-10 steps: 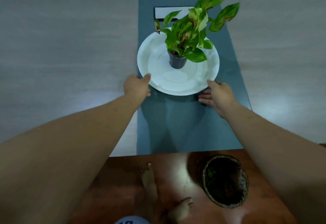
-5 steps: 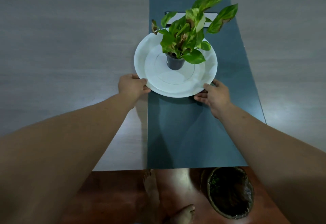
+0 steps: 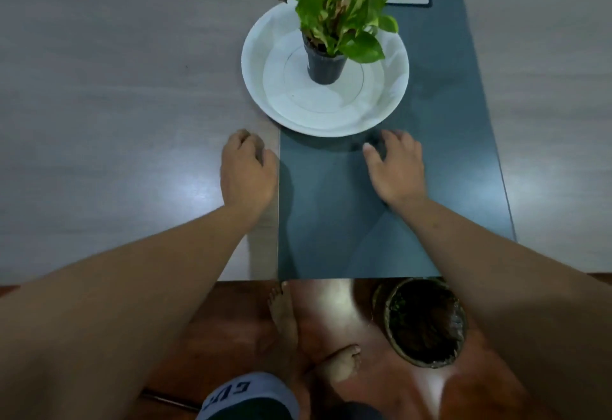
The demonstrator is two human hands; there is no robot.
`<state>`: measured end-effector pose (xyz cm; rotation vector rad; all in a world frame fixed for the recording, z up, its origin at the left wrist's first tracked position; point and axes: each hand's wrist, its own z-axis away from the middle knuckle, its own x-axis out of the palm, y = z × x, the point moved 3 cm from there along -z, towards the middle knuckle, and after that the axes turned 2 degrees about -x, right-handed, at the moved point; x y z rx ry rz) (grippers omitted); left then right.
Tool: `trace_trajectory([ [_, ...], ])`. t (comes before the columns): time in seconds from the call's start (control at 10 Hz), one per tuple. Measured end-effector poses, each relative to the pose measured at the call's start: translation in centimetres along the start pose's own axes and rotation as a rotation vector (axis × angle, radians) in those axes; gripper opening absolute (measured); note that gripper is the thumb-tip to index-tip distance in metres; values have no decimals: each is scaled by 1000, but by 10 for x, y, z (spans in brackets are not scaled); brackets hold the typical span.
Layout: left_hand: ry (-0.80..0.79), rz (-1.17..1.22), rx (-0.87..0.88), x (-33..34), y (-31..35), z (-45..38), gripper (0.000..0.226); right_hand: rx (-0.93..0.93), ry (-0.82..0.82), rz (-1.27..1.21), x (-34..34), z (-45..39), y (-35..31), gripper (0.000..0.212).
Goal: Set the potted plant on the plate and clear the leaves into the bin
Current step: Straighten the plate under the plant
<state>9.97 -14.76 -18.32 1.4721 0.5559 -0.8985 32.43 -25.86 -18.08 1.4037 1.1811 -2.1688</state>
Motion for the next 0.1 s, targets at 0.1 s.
trace_trajectory([
  [0.1,-35,-281,141,19,-20,21,58,-162,-37,231,22,26,11,65],
])
